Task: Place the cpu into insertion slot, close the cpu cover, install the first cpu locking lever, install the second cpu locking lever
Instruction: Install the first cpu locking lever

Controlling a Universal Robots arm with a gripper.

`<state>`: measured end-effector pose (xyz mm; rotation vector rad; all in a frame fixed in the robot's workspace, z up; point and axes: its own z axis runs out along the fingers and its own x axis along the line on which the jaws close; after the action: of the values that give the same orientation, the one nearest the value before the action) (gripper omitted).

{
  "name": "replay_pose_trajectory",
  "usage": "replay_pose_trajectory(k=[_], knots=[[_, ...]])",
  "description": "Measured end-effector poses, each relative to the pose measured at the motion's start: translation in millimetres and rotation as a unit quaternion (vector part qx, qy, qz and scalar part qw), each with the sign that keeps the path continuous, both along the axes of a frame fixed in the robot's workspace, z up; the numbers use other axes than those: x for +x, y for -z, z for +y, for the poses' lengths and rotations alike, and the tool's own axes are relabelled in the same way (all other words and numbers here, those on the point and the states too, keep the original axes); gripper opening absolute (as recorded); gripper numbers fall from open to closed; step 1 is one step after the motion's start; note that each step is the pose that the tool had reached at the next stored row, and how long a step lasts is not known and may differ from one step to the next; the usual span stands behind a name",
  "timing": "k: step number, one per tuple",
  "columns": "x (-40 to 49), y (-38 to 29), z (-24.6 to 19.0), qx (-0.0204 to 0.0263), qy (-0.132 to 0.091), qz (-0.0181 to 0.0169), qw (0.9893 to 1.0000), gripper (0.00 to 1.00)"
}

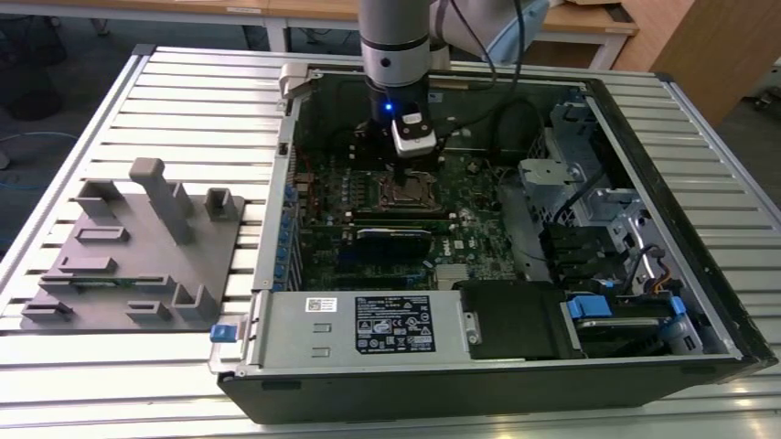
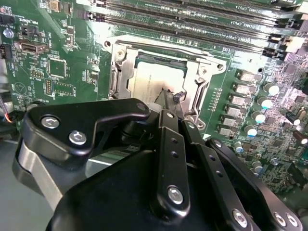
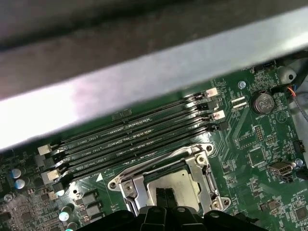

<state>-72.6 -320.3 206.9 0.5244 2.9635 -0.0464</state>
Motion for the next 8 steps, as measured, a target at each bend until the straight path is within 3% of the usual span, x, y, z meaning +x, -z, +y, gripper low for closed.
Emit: replay_pose_trajectory(k=[5,8], knots=[[8.1,0.0,0.0,-0.0001,0.000,0.0195,0.9998,0.10],[11.7,0.0,0.0,-0.0003,0.000,0.0273,0.9996,0.10]])
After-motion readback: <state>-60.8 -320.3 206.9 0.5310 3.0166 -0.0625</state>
